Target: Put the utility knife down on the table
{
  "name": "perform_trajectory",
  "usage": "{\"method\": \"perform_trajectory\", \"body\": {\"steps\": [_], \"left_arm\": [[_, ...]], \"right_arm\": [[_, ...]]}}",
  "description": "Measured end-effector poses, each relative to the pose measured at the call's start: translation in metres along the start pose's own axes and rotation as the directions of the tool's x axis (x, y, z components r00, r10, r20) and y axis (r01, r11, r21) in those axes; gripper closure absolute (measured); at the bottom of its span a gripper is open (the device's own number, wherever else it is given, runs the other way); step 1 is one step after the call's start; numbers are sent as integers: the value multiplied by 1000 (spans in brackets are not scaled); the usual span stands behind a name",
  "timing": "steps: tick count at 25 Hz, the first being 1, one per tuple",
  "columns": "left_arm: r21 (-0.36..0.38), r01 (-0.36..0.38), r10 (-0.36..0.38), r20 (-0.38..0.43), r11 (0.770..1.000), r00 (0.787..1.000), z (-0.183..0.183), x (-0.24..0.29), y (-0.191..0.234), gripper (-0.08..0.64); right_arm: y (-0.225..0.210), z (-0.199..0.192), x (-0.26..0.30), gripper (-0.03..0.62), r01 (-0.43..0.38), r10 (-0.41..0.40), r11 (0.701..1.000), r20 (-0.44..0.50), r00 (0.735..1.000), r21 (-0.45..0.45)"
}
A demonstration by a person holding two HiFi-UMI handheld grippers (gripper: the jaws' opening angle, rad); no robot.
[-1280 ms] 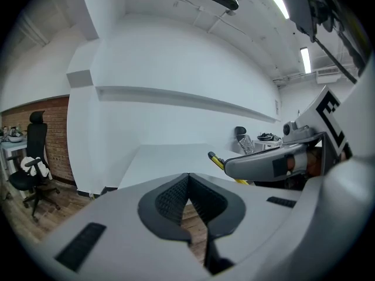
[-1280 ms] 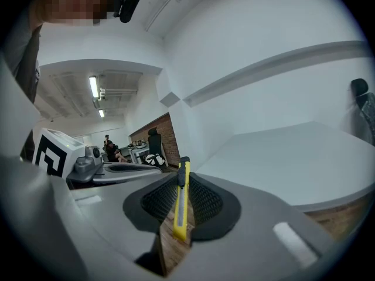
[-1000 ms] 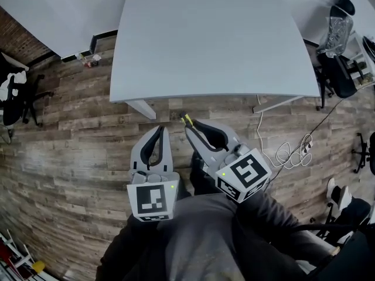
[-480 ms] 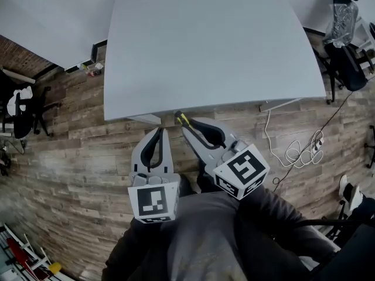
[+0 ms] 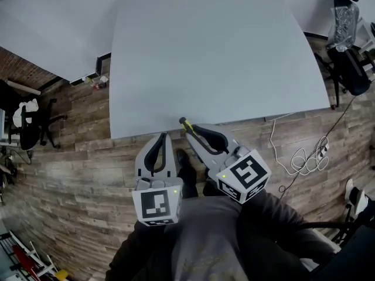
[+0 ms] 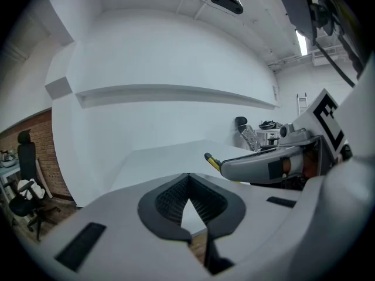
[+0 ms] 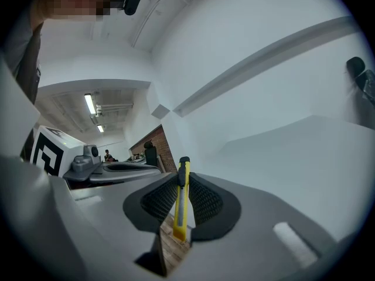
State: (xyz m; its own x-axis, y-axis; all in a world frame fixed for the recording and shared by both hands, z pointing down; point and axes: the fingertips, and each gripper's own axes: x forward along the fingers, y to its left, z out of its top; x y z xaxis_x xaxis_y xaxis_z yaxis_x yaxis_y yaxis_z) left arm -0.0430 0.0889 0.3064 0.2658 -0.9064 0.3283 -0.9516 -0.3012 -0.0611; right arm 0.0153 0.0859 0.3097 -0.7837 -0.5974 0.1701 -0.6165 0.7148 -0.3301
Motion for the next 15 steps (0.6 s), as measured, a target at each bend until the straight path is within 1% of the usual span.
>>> {"method": "perform_trajectory", "body": {"steps": [3,7,11,15], "left_arm": [[-8,29,-29,-1,1000,1000,0,19,9,557],[-4,72,-72,-2,997,997,10,41,21,557],[-30,68,-68,11,997,998,5,54,42,557],[-43,73,-74,-23,996,997,-7,61,56,557]], "right_arm": [[-11,2,14,532,26,-26,1000,-11,1000,-12],[-22,8,32,532,58,-59,998,-26,998,-16],[-26,7,53,532,73,-73,997,-38,997,-10],[-29,0,69,532,77,-77,997,-59,995,-1]]}}
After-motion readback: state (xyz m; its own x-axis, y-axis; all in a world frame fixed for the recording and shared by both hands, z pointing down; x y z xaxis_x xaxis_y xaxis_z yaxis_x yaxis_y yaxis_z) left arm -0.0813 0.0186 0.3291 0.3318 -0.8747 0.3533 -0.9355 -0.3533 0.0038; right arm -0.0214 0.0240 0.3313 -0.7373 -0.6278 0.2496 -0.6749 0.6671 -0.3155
